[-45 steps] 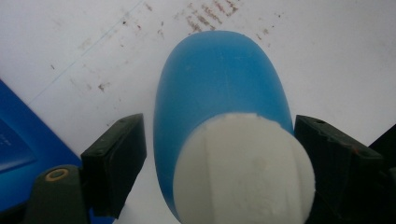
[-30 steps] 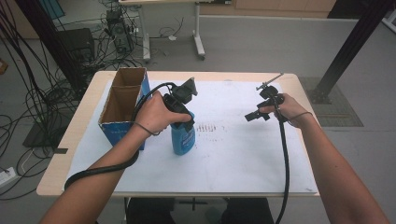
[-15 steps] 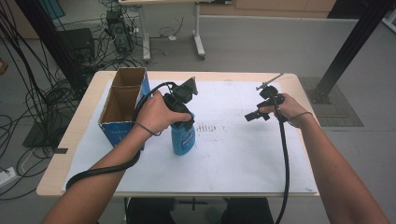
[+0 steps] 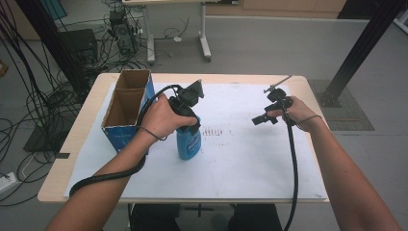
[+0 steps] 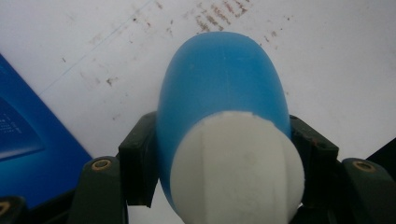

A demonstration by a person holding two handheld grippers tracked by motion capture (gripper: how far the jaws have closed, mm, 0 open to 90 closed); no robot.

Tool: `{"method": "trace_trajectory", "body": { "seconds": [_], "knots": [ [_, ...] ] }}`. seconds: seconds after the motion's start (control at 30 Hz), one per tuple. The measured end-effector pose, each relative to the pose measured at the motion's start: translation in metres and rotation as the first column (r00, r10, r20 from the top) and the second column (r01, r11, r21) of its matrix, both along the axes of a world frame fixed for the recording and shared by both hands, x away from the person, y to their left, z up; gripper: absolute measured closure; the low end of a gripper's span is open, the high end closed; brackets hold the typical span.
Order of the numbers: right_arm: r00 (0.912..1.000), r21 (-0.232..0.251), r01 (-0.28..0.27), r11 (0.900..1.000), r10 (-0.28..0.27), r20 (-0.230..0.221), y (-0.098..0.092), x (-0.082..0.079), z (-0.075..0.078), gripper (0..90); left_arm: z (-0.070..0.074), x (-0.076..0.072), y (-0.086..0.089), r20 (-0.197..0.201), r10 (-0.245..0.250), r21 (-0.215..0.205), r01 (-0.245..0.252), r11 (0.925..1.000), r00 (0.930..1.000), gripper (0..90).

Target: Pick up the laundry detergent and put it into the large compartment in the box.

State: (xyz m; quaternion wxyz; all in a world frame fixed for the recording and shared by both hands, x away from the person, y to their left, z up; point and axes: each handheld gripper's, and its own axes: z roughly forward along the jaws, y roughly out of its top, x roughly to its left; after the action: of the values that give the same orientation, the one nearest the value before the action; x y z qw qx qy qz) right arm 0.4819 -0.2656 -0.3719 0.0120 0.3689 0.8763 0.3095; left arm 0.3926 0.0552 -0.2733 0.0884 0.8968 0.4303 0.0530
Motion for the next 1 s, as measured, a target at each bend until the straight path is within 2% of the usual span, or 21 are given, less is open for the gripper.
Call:
{"method": "trace_trajectory", "body": {
  "seconds": [0.47,0.6,1.0],
  "knots": [
    [1.0000,-0.010,-0.004,1.000,0.004,0.003,0.0009,0.0000,0.0006,3.5,-0.0002,-0.0001,0.0005,0.002,-0.001,-0.003,0.001,1.0000,1.0000,37.4],
    [0.9999,-0.011,0.002,1.000,-0.002,-0.010,0.0000,-0.0003,0.0001,3.6,-0.0003,-0.0005,0.0009,0.005,0.001,-0.007,-0.001,1.0000,1.0000,37.4],
    [1.0000,-0.008,0.003,1.000,-0.003,0.007,-0.0015,-0.0006,0.0007,4.3,-0.0003,-0.0007,0.0002,0.005,0.002,-0.002,-0.002,1.0000,1.0000,37.5]
  ]
}}
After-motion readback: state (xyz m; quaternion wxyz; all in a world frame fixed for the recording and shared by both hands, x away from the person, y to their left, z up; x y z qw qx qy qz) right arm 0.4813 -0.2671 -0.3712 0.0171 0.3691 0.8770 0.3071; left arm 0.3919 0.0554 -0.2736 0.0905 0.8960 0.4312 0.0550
